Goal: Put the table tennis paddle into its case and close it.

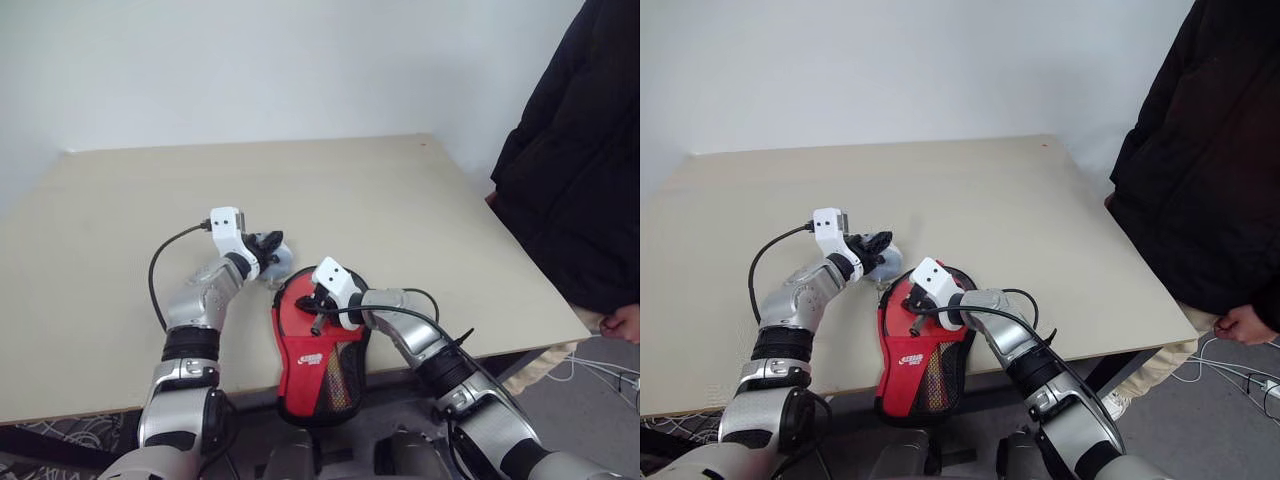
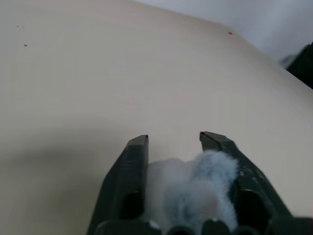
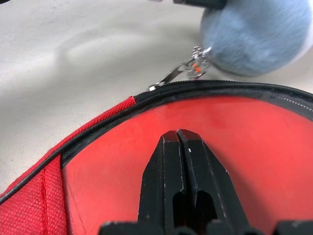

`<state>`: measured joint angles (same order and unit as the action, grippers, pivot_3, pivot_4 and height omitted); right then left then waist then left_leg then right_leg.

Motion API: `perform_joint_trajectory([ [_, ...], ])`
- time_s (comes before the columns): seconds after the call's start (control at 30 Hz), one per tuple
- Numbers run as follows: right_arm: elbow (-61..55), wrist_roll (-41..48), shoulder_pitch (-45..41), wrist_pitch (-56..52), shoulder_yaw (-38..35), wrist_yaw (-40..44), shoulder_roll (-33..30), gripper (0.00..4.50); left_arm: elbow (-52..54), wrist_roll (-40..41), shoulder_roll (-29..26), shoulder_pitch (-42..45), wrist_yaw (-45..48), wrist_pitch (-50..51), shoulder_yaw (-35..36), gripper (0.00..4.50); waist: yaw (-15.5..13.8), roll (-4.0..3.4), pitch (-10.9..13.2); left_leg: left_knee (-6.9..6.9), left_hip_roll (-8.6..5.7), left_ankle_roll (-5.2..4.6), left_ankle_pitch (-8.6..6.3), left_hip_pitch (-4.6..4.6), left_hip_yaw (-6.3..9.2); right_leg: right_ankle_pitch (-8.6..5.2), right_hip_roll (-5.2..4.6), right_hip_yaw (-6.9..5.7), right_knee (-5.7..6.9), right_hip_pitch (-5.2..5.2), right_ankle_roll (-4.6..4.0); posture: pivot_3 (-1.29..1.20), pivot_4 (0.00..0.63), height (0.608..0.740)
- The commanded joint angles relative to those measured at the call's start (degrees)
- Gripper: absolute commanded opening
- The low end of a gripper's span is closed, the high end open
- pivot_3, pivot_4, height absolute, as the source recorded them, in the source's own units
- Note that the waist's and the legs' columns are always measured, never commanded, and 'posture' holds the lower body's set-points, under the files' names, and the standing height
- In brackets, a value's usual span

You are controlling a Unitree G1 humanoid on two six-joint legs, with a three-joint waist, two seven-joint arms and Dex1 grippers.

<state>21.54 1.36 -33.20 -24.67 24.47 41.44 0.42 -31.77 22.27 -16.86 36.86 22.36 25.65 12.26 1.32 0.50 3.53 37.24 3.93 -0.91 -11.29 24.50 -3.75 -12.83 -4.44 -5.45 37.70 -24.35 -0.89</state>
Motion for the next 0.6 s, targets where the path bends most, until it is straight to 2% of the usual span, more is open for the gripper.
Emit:
perform_joint_trajectory([
  [0.03,1.3,-1.4,1.5,-2.4,2.2,0.6,-0.5,0.00,-0.7,-0.3,0.0,3.5,1.0,-2.3,0.6,0.67,0.0,0.00,0.0,0.00,0.00,0.00,0.00,0.00,0.00,0.00,0.00,0.00,0.00,0.00,0.00,0.00,0.000,0.725],
  [0.13,1.1,-1.6,1.7,-2.5,2.2,0.6,-0.4,0.00,-1.7,-0.4,0.3,4.2,1.4,-2.6,0.4,0.17,0.0,0.00,0.0,-0.01,0.00,0.00,0.00,0.01,-0.01,0.00,0.00,0.00,0.00,0.00,0.00,0.00,0.000,0.725],
  [0.2,1.0,-1.6,1.9,-2.6,2.3,0.5,-0.4,0.00,-2.2,-0.4,0.6,4.6,1.7,-2.6,0.2,0.03,0.0,0.00,0.0,-0.01,0.00,0.00,0.00,0.01,-0.01,0.00,0.00,0.00,0.00,0.00,0.00,0.00,0.000,0.725],
  [0.47,1.0,-2.0,2.3,-2.7,2.4,0.4,-0.2,0.00,-4.6,-1.5,1.9,6.4,2.3,-3.4,-0.2,0.03,0.0,0.01,0.0,-0.01,0.00,0.00,0.00,0.00,0.00,0.00,0.00,0.00,-0.01,0.00,0.00,0.00,0.000,0.725],
  [0.6,0.9,-2.1,2.3,-2.7,2.5,0.5,0.0,0.00,-8.3,-2.4,3.0,10.0,2.9,-5.0,-0.6,0.03,0.0,0.03,0.0,0.01,-0.01,0.00,0.00,0.01,0.00,0.00,0.00,0.00,0.00,0.01,0.01,0.00,0.000,0.725],
])
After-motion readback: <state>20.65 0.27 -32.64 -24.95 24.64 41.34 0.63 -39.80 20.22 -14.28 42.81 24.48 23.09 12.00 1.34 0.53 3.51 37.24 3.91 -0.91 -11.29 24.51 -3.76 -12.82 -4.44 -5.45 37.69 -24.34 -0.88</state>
